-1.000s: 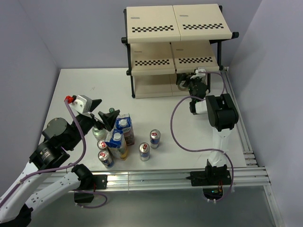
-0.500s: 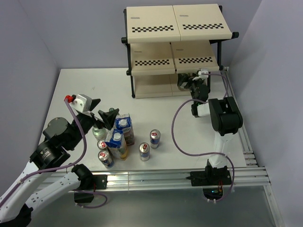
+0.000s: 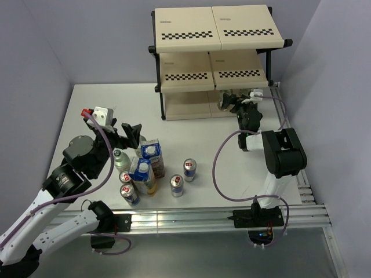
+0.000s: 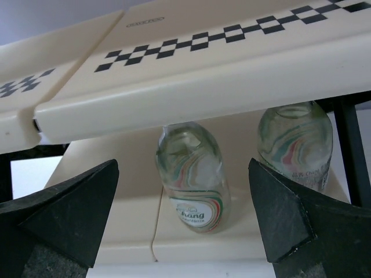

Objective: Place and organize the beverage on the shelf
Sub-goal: Place the drink on the shelf.

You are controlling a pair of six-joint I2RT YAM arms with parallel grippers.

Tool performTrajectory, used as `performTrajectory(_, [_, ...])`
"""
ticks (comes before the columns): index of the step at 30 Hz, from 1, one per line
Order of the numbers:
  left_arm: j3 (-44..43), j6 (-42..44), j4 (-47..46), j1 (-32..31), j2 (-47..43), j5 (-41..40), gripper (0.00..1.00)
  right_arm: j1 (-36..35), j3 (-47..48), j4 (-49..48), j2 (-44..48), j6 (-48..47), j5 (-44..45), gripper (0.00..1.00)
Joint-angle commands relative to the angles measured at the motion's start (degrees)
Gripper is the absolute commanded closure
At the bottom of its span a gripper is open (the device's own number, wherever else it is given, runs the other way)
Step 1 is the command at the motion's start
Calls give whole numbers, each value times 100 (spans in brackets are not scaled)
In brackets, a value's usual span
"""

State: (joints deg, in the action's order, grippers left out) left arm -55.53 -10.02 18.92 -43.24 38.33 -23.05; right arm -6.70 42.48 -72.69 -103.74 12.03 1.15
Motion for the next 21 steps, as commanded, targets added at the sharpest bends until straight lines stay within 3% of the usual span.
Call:
performTrajectory(1, [-336, -263, 33, 53, 166, -569, 1, -121, 31, -213, 469, 45, 158, 0])
performTrajectory(5, [-467, -473, 138, 149, 333, -700, 1, -165, 77, 569, 759, 255, 210, 0])
performTrajectory(8, [-651, -781, 393, 176, 473, -1227, 1, -191, 129, 1360, 1057, 510, 184, 0])
performTrajectory(12, [-1073, -1606, 1513, 176, 790, -2027, 1, -314, -46, 1976, 1749, 695, 324, 0])
performTrajectory(15, [-1416, -2529, 2315, 176, 1045, -2528, 0, -481, 32, 3204, 2278, 906, 395, 0])
performTrajectory(16, [-1478, -2957, 2762, 176, 1089, -2590, 1, -534, 224, 4087, 2593, 897, 630, 0])
performTrajectory(18, [-1523, -3294, 3099, 185, 1133, -2696, 1, -797, 523, 4909, 2911, 740, 1096, 0])
performTrajectory(20, [-1435, -3838, 3434, 185, 1090, -2766, 1, -1156, 700, 6165, 3375, 713, 2053, 0])
performTrajectory(21, [-1391, -3841, 3513, 193, 1063, -2775, 1, -1280, 744, 6170, 3526, 687, 2239, 0])
